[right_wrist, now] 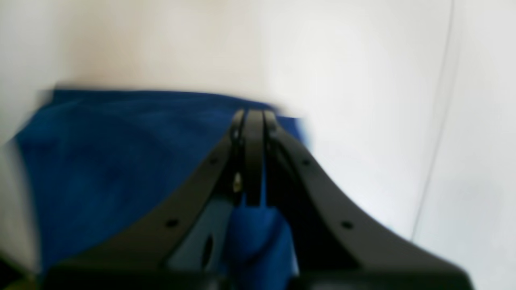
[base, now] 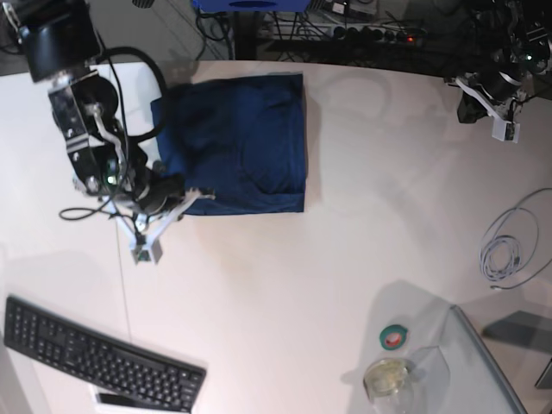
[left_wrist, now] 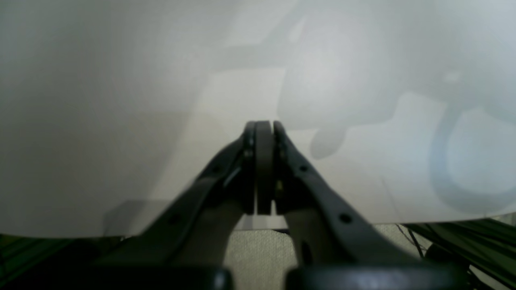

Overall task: Layout the t-shirt on the table in an organized manner, then fold the t-shirt properly
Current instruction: 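Slide the right gripper along the shirt edge to square it, then grasp the shirt edge with the left gripper and pull it straight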

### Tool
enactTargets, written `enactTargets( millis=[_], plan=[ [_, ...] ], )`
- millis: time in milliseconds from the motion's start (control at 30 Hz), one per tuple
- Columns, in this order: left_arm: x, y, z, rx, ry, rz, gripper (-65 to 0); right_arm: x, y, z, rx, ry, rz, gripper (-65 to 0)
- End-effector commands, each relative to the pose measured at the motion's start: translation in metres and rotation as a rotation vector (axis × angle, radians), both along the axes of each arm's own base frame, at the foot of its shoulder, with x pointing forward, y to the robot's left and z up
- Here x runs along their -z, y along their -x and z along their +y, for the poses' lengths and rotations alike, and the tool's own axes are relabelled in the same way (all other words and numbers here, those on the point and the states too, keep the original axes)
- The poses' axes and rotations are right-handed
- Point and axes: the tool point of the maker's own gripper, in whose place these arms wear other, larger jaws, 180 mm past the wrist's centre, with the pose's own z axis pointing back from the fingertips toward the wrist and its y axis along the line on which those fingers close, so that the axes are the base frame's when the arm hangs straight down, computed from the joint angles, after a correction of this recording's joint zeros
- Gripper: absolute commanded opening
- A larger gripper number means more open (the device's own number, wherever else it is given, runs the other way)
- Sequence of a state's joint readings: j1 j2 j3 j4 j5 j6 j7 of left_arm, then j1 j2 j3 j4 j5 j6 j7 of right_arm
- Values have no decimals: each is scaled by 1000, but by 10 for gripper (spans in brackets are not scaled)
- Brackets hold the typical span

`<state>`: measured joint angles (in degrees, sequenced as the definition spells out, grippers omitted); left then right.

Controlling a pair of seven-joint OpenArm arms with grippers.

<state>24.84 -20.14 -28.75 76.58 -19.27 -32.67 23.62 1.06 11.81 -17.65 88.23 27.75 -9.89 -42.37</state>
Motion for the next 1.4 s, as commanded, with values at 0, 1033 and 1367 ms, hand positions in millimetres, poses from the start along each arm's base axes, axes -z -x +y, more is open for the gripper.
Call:
enactTargets(
  millis=[0,1033,1367],
  plan=[
    [-10,-6,8,2,-14,-33,-650,-12,0,6,-10,-19,-30,-648],
    [-12,-18,-24,28,33,-74,-650,5,117,33,-51,-97,87,-645],
    [-59,-41,-157,227,420,-261,-650,4,112,11,15,-79,75,-648]
  ],
)
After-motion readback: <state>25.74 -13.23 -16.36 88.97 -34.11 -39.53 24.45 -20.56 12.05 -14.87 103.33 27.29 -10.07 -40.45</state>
